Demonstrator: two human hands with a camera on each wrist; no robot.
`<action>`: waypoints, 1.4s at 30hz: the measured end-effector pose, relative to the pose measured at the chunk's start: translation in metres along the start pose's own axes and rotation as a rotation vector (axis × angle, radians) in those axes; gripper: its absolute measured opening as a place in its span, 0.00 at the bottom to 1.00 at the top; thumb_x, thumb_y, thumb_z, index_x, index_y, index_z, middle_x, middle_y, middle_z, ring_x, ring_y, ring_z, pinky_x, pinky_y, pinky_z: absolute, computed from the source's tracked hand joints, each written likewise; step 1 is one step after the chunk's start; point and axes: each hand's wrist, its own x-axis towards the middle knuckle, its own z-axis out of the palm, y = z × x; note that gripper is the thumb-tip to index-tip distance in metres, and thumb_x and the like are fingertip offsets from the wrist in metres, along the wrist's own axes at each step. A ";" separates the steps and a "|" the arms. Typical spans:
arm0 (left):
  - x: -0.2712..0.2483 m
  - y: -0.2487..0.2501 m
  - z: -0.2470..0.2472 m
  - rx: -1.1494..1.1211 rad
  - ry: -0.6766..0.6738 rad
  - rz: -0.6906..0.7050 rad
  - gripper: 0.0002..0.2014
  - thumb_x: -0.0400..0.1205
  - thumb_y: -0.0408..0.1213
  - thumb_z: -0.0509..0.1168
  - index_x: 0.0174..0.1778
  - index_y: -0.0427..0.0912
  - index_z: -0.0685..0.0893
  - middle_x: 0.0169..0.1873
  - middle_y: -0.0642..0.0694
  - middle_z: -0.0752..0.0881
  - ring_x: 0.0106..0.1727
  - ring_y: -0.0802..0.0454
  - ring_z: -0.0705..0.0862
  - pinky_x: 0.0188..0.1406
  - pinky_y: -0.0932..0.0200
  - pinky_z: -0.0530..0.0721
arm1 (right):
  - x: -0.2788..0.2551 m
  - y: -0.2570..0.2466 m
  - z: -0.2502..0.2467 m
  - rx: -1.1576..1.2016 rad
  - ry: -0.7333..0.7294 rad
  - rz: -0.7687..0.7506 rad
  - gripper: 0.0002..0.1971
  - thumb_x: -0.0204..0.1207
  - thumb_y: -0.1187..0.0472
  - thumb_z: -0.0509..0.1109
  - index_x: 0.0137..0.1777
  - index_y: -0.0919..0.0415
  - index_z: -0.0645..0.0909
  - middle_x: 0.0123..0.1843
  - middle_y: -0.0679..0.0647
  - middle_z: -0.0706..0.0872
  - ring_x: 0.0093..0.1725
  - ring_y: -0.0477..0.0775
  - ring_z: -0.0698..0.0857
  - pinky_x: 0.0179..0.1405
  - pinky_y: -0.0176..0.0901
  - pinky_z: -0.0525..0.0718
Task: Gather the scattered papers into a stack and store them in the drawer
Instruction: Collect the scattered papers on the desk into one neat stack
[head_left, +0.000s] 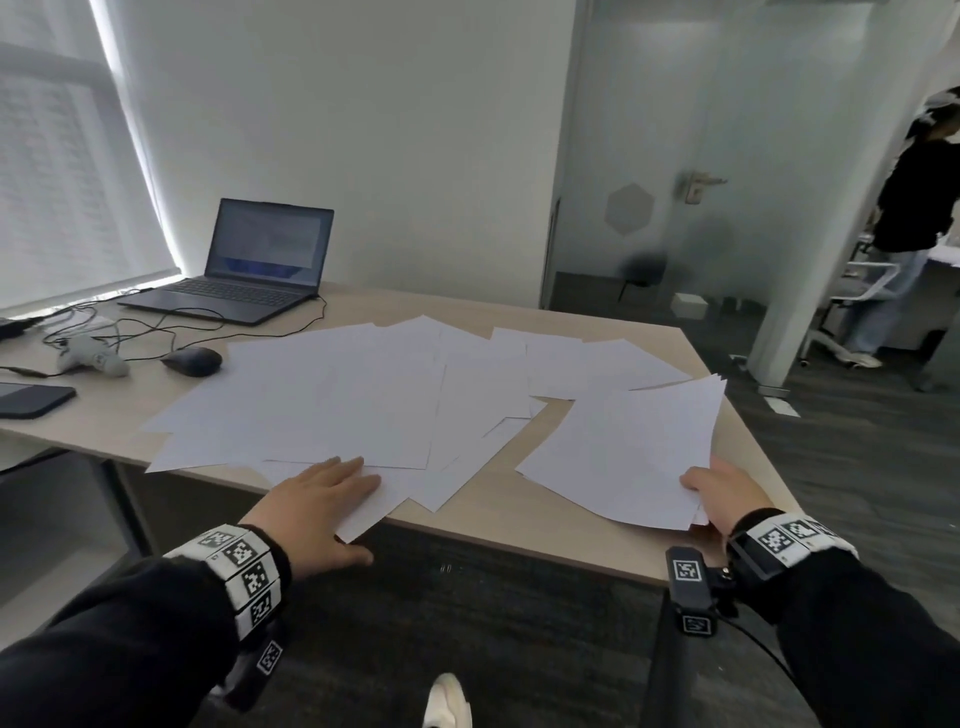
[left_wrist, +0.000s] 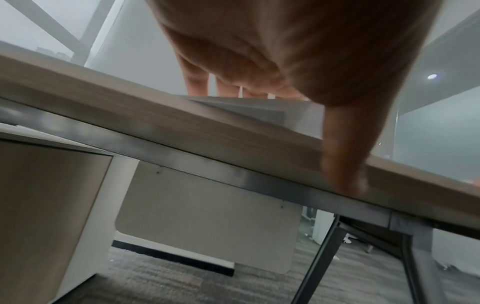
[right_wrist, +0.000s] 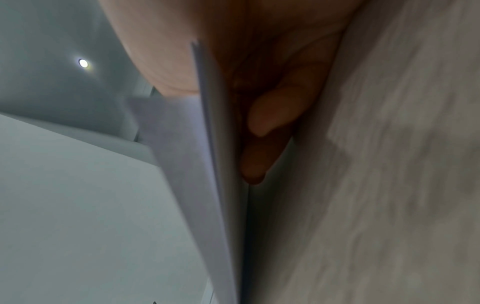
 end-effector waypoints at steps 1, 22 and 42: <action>-0.002 -0.002 0.000 -0.048 0.034 -0.002 0.40 0.72 0.57 0.70 0.82 0.61 0.64 0.83 0.58 0.61 0.84 0.53 0.61 0.82 0.55 0.61 | -0.004 -0.003 0.000 -0.007 -0.007 -0.006 0.11 0.75 0.62 0.65 0.55 0.62 0.83 0.50 0.62 0.90 0.51 0.67 0.88 0.58 0.60 0.85; 0.033 0.107 -0.027 -0.672 0.420 -0.100 0.13 0.85 0.51 0.58 0.40 0.51 0.81 0.29 0.51 0.85 0.34 0.52 0.84 0.35 0.57 0.82 | -0.033 -0.011 -0.002 0.033 -0.046 -0.086 0.08 0.83 0.70 0.61 0.55 0.63 0.81 0.46 0.54 0.87 0.42 0.52 0.83 0.35 0.43 0.74; 0.081 0.260 0.003 -0.569 0.272 0.350 0.14 0.86 0.51 0.57 0.63 0.62 0.84 0.59 0.61 0.88 0.60 0.58 0.82 0.61 0.56 0.79 | -0.030 -0.011 -0.007 0.133 -0.186 -0.001 0.34 0.85 0.34 0.51 0.46 0.61 0.87 0.30 0.59 0.87 0.24 0.61 0.81 0.22 0.45 0.78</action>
